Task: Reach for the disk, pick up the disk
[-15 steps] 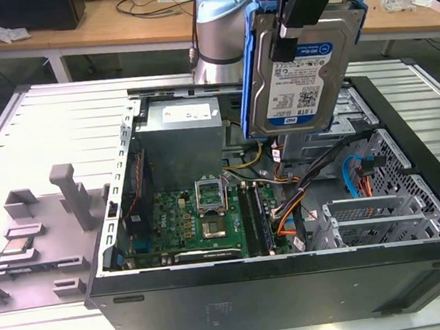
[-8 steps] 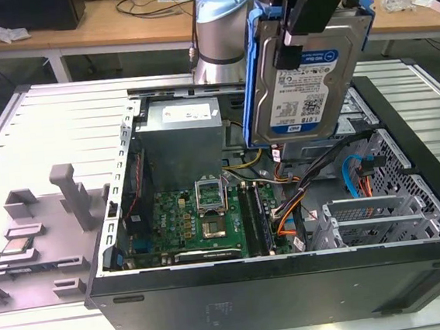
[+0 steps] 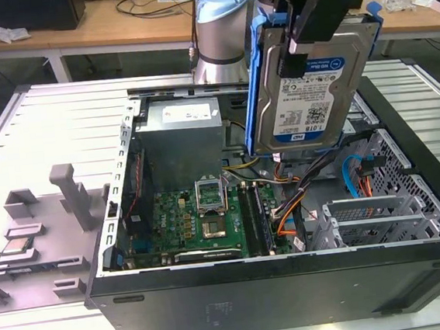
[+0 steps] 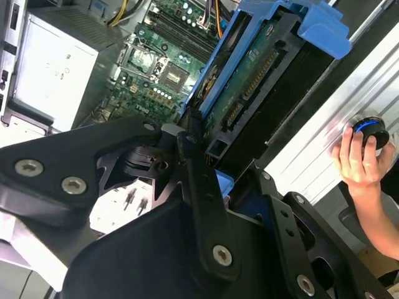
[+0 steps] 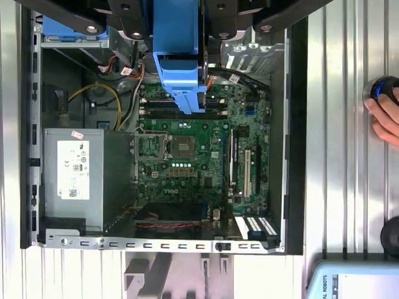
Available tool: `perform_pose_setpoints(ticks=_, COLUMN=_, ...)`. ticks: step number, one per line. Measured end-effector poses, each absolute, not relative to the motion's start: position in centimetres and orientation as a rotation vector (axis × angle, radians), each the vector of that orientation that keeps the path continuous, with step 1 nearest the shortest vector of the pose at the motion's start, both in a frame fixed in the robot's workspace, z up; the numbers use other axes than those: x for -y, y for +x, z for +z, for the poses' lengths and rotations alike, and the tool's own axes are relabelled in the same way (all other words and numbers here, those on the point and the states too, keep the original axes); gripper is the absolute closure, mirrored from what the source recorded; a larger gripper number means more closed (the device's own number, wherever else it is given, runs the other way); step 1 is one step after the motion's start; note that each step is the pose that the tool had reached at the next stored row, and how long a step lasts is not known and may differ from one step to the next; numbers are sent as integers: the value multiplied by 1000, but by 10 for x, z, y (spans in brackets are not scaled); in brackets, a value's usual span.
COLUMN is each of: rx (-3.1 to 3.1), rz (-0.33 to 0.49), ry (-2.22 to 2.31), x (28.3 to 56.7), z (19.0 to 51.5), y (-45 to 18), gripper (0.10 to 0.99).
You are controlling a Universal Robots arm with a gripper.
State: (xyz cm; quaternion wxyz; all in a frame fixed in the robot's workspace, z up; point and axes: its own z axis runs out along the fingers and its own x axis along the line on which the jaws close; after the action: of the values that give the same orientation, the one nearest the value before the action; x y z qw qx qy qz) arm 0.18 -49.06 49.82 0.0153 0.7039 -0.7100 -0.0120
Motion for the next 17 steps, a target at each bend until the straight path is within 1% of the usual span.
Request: perform_pose_setpoints(ticks=17, rx=2209, rz=-37, ry=2190, x=516, z=498, y=2, gripper=722)
